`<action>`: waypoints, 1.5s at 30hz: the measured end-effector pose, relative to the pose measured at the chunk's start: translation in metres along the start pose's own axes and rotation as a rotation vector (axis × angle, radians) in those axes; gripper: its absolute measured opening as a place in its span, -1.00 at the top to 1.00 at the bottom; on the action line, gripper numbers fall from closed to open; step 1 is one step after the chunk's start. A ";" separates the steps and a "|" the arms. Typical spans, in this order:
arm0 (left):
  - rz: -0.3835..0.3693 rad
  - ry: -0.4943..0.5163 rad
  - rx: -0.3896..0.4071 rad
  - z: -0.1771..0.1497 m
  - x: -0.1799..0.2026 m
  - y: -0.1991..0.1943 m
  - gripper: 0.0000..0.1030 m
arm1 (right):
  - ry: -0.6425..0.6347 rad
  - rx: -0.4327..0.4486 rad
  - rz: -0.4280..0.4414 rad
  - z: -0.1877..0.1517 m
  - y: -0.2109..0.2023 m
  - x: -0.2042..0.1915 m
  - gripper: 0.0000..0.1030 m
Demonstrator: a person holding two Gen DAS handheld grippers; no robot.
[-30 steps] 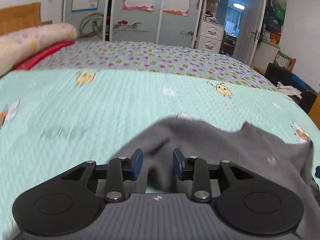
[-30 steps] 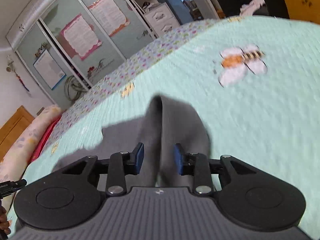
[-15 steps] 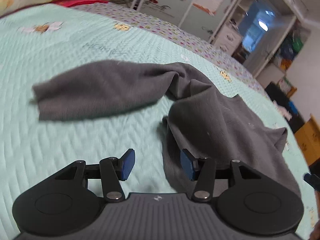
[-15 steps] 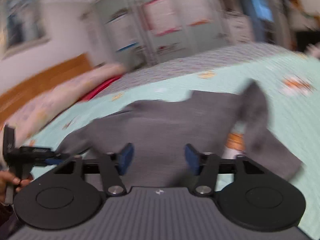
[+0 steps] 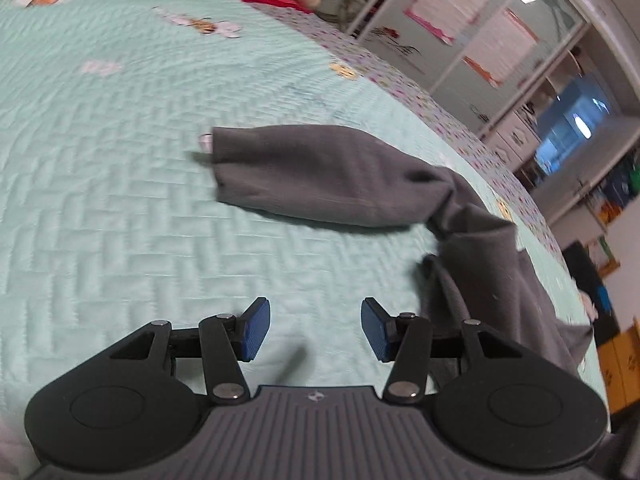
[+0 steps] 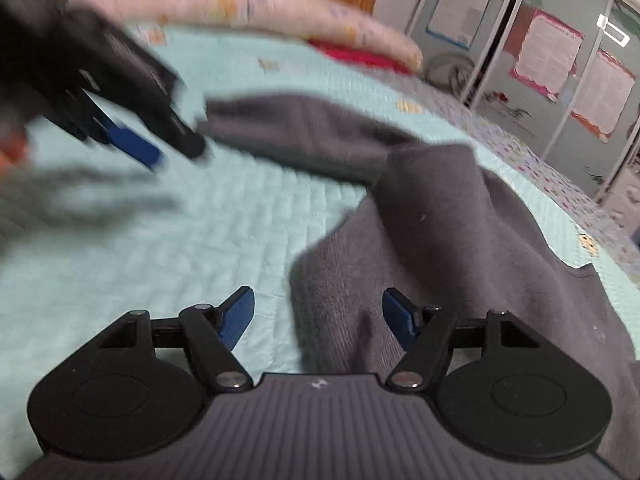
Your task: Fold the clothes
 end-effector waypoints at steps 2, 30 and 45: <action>0.004 -0.006 -0.006 0.000 -0.005 0.000 -0.04 | 0.033 0.010 -0.004 0.004 0.013 0.003 -0.34; -0.209 0.648 0.028 -0.013 0.211 0.039 -0.10 | 1.402 0.266 0.236 -0.041 -0.045 0.311 0.89; -0.147 0.838 0.194 0.000 0.268 0.100 0.94 | 1.221 0.252 0.311 -0.025 -0.075 0.275 0.77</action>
Point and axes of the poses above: each gripper's, at about its wrist camera, not at the fingertips, and y roughly the way its jaws point, x to its right, z to its top, the point moved 8 cm from there along y, roughly the way its jaws point, and after that the axes turned 13 degrees about y, right-handed, at the moved point
